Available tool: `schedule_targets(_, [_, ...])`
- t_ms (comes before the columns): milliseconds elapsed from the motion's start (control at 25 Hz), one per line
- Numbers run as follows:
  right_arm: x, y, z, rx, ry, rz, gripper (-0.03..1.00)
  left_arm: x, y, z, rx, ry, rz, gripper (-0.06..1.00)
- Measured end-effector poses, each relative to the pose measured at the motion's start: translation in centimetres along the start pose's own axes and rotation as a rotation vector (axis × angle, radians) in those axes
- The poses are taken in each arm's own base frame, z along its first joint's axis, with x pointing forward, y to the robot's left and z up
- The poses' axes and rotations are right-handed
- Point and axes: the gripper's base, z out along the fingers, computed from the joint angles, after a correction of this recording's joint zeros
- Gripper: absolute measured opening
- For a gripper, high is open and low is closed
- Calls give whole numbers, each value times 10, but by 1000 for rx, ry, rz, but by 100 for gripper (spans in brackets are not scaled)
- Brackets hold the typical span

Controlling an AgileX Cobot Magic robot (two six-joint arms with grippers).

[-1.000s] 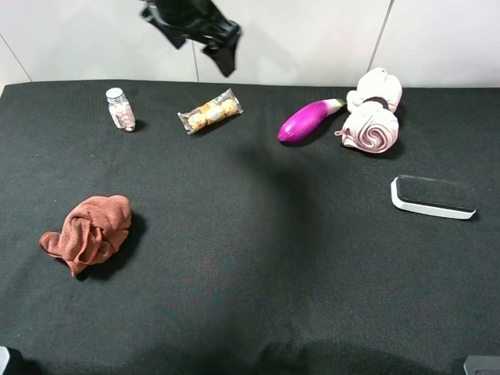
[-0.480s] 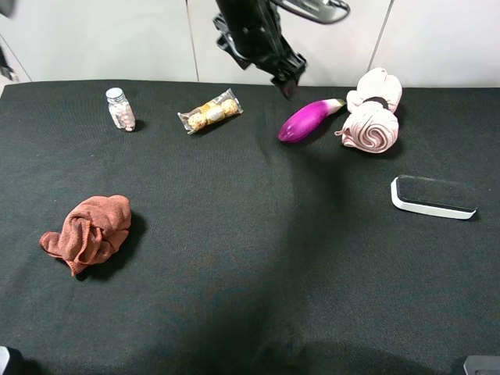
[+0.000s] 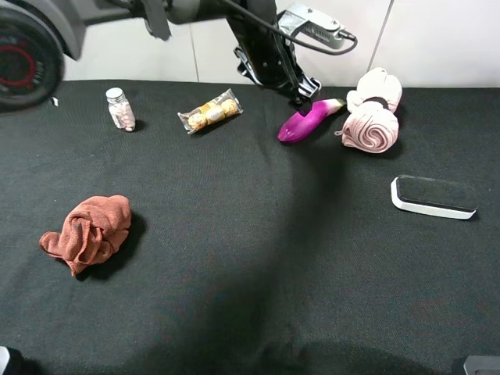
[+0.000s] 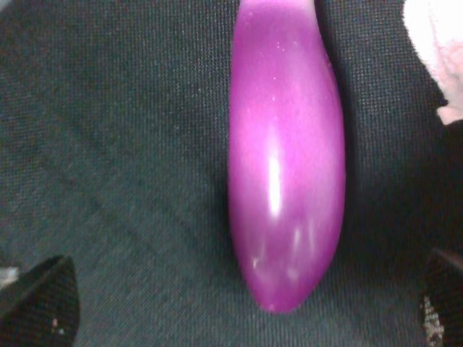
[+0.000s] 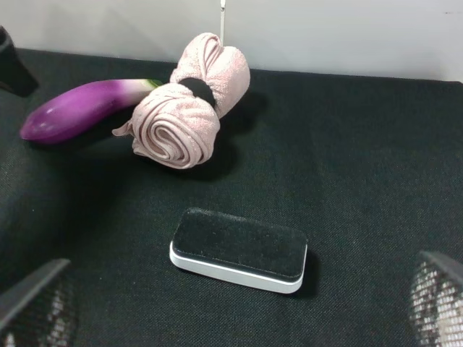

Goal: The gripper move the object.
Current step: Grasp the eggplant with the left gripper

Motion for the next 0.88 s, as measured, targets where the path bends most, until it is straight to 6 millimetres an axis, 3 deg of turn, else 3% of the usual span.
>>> schedule_targets(600, [0,0,0,0,0,0,69,-1,-6,69,37,-86,-40,99])
schedule_targets(880, [0,0,0,0,0,0,69,3,-10,81,40,-98,-40,99])
